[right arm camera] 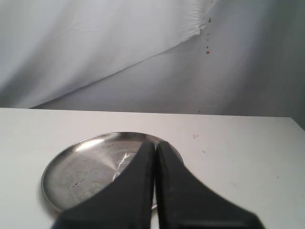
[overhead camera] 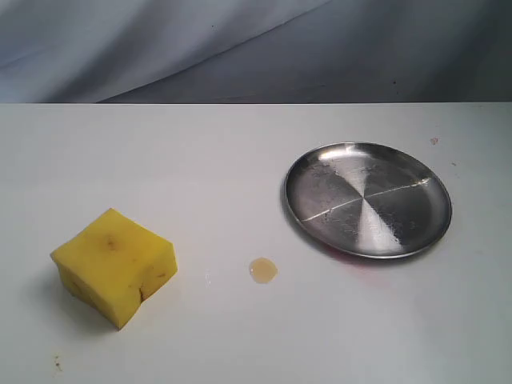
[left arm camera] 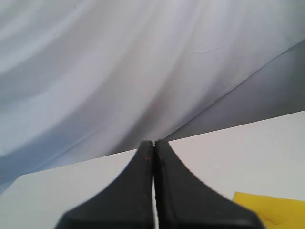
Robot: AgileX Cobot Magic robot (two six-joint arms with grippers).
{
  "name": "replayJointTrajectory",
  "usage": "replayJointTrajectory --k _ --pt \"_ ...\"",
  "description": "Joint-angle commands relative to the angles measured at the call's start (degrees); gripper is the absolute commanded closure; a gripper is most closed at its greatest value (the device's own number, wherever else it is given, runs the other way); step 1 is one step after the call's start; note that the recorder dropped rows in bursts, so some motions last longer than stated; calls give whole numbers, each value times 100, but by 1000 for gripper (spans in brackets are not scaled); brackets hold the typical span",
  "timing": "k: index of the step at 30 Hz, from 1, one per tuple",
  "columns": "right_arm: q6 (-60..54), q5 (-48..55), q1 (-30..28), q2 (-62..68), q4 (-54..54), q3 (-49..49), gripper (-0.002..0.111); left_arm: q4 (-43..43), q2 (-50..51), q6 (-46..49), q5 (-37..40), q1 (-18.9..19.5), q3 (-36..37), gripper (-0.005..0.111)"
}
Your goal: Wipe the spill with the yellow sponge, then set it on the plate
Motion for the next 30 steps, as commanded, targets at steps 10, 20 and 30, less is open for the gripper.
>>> replayJointTrajectory --k 10,20,30 --pt "5 -180 -52 -34 -76 21 108 -45 -20 -47 -52 8 -17 107" --pt "1240 -1271 -52 -34 1713 21 108 -45 -20 -47 -52 8 -17 107" --pt "709 220 -52 859 1941 -1232 108 -45 -20 -47 -52 8 -17 107"
